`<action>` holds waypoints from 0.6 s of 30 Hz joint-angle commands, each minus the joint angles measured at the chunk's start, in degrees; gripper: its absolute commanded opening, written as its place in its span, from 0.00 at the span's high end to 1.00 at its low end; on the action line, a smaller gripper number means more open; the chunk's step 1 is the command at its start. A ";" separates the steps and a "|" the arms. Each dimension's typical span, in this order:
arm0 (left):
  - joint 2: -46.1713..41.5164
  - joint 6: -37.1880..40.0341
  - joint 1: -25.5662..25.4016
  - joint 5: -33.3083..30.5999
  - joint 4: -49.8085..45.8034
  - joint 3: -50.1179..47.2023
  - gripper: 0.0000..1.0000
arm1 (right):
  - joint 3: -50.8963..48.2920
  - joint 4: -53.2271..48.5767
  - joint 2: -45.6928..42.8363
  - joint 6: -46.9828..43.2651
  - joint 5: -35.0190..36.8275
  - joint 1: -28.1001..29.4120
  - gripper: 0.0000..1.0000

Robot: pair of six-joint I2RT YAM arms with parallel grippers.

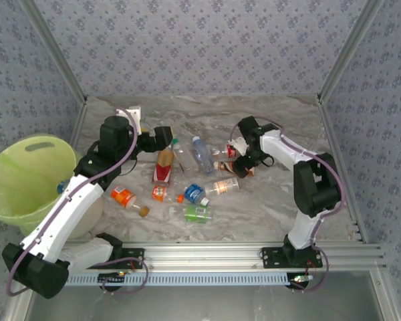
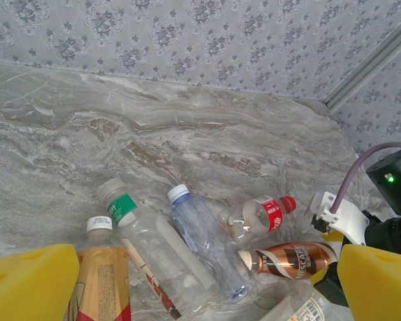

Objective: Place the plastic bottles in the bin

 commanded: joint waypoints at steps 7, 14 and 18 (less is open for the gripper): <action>-1.81 -0.27 -0.26 -1.84 1.52 -0.84 0.01 | 1.27 -0.89 6.60 -14.34 0.70 -0.70 0.21; -0.63 -0.16 -0.25 -1.94 2.91 -1.56 0.01 | -1.88 1.00 7.38 -20.50 3.51 0.18 0.28; 0.22 -0.27 -0.26 -0.97 3.00 -0.77 0.01 | -2.88 2.64 7.45 -22.13 4.01 0.43 0.32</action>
